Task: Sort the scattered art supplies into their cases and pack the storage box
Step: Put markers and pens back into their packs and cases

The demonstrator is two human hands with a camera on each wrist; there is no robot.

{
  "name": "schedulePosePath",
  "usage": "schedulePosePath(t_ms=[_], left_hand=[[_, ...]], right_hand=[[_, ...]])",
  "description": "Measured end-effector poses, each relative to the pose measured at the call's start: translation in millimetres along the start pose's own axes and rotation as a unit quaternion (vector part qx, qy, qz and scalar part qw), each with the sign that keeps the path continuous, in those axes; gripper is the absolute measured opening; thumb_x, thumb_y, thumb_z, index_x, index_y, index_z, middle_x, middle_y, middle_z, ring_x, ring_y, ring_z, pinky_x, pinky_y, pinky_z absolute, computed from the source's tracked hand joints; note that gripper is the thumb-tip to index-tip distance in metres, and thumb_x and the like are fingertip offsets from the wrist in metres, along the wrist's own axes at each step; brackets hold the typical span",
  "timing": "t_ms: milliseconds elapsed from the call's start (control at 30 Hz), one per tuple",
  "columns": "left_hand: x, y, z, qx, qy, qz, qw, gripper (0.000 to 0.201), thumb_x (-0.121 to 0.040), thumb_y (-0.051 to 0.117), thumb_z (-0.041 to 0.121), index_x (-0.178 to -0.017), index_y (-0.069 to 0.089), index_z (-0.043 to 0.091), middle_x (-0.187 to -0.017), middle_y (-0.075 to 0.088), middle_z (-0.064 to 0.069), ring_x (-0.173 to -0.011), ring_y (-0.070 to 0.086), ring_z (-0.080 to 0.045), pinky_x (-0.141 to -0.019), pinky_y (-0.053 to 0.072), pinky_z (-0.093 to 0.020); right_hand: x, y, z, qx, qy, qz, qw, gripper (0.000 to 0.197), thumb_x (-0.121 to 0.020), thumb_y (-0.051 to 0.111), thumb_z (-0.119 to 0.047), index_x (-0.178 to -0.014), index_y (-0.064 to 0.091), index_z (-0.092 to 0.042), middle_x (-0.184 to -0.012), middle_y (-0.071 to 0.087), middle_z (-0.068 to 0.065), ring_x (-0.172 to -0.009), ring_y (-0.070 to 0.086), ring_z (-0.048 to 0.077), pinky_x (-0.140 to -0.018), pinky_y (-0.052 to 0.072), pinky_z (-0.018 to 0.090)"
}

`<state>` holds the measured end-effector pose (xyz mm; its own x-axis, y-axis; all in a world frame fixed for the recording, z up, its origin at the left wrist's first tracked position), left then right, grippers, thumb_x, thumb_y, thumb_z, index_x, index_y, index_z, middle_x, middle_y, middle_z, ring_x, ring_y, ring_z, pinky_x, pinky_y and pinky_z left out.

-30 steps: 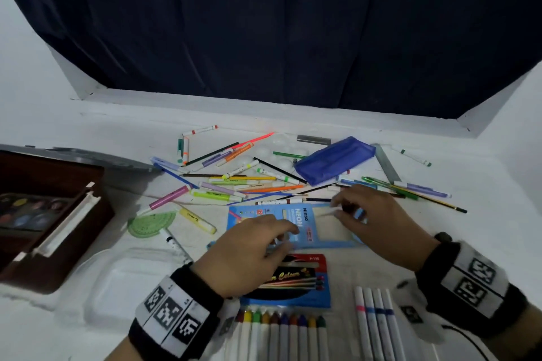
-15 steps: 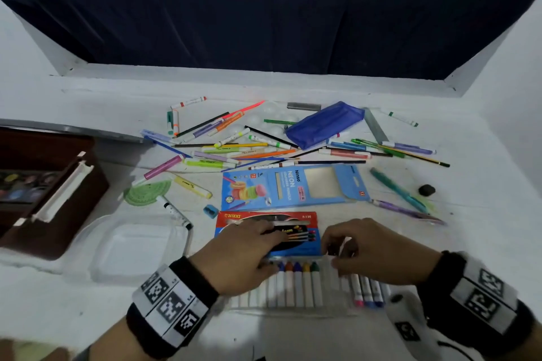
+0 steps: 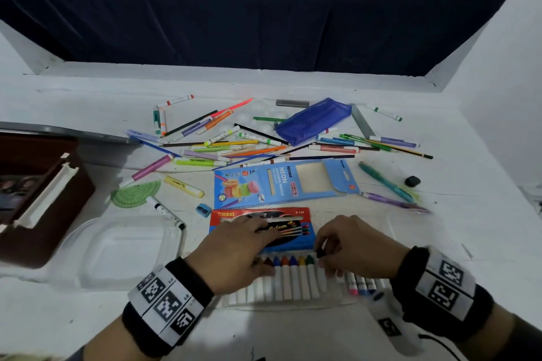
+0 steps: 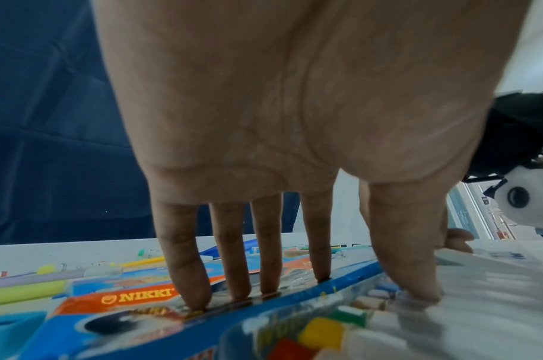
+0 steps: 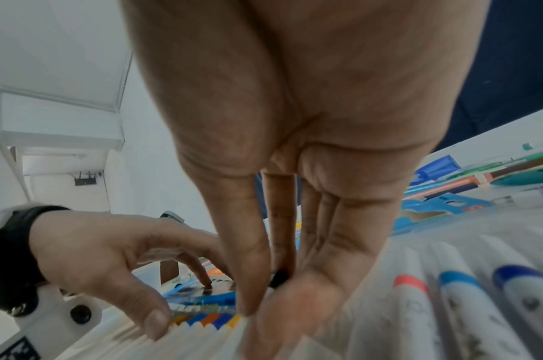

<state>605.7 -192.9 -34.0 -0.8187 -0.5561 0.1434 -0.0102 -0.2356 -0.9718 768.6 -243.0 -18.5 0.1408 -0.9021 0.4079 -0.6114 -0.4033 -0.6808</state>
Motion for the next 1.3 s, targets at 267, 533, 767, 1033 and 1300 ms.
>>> schedulePosePath(t_ms=[267,533,767,1033,1300], left_hand=[[0.5,-4.5,-0.8,0.008,0.001,0.001,1.0,0.063,-0.089,0.055,0.064,-0.144,0.04,0.037,-0.136,0.048,0.01,-0.122,0.05,-0.015,-0.094,0.048,-0.034],[-5.0,-9.9,0.2,0.01,-0.015,-0.024,1.0,0.062,-0.088,0.059,0.062,-0.142,0.041,0.038,-0.129,0.05,0.012,-0.117,0.049,-0.012,-0.094,0.047,-0.033],[-16.6,-36.3,-6.5,0.115,-0.04,-0.027,0.992,0.042,-0.092,0.056,0.057,-0.131,0.049,0.042,-0.119,0.058,0.018,-0.109,0.055,-0.005,-0.09,0.05,-0.033],[-91.4,-118.7,-38.8,0.17,-0.105,0.119,0.973,0.031,-0.099,0.054,0.044,-0.126,0.06,0.031,-0.12,0.063,0.005,-0.091,0.061,-0.01,-0.087,0.051,-0.034],[-197.9,-101.0,-69.1,0.138,-0.154,0.027,0.978,0.049,-0.099,0.051,0.038,-0.144,0.047,0.018,-0.141,0.056,-0.008,-0.124,0.055,-0.027,-0.1,0.044,-0.033]], right_hand=[[-0.3,1.5,0.6,0.06,-0.013,0.043,0.997,0.023,-0.072,0.087,-0.022,-0.083,0.068,-0.016,-0.083,0.068,-0.007,-0.071,0.064,0.004,-0.068,0.054,0.016],[-5.4,5.1,-11.8,0.199,-0.01,0.009,0.98,0.029,-0.072,0.083,-0.034,-0.077,0.055,-0.03,-0.085,0.061,-0.01,-0.082,0.06,0.014,-0.072,0.052,0.03],[-8.6,-0.8,-12.8,0.136,-0.051,-0.027,0.989,0.023,-0.076,0.081,-0.035,-0.091,0.068,-0.023,-0.089,0.068,-0.01,-0.081,0.062,0.007,-0.077,0.052,0.027],[-32.2,-82.2,30.5,0.074,-0.026,0.213,0.974,0.009,-0.084,0.071,-0.028,-0.078,0.066,-0.024,-0.073,0.061,-0.011,-0.069,0.058,0.006,-0.069,0.047,0.023],[-62.9,-139.3,83.9,0.045,0.058,0.32,0.944,0.008,-0.086,0.068,-0.032,-0.086,0.063,-0.026,-0.083,0.064,-0.004,-0.08,0.06,0.02,-0.072,0.046,0.029]])
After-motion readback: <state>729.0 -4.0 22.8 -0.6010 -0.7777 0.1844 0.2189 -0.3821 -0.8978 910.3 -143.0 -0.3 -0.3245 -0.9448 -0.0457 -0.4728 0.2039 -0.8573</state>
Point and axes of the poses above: each hand's wrist, its own x-axis away from the middle knuckle, its own y-axis out of the palm, z = x × y, the point moved 8 cm from there along -x, towards the middle knuckle
